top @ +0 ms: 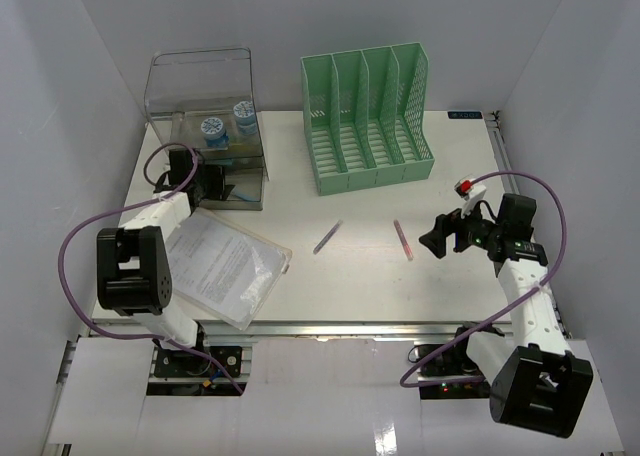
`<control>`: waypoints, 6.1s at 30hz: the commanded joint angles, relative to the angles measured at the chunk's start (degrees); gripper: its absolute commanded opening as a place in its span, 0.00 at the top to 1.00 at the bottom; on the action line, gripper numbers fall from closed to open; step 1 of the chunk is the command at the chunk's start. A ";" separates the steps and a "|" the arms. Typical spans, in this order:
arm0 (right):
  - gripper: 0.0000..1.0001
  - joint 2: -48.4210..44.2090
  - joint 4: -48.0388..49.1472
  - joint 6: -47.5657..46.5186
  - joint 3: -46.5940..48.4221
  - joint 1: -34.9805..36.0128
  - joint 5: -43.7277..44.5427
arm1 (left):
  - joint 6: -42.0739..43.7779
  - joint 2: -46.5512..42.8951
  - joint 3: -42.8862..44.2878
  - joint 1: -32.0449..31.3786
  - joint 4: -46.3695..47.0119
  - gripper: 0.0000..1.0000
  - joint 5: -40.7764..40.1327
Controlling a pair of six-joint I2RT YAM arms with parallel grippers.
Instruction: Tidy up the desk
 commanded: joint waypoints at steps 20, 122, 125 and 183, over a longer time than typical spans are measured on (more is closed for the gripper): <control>0.07 35.72 -4.93 5.60 16.48 27.96 36.61 | 46.74 -49.75 -29.83 5.03 14.59 0.08 29.97; 0.02 1.12 -0.56 -11.20 3.52 2.10 -21.96 | 70.78 20.34 18.21 -45.43 -13.07 0.57 -15.34; 0.02 1.16 -0.57 -11.04 3.58 1.97 -22.03 | 70.49 20.43 18.36 -45.58 -14.24 0.68 -17.44; 0.03 -0.77 -0.64 -10.16 3.15 -0.90 -23.26 | 7.37 -24.37 -30.22 9.72 23.79 0.93 1.18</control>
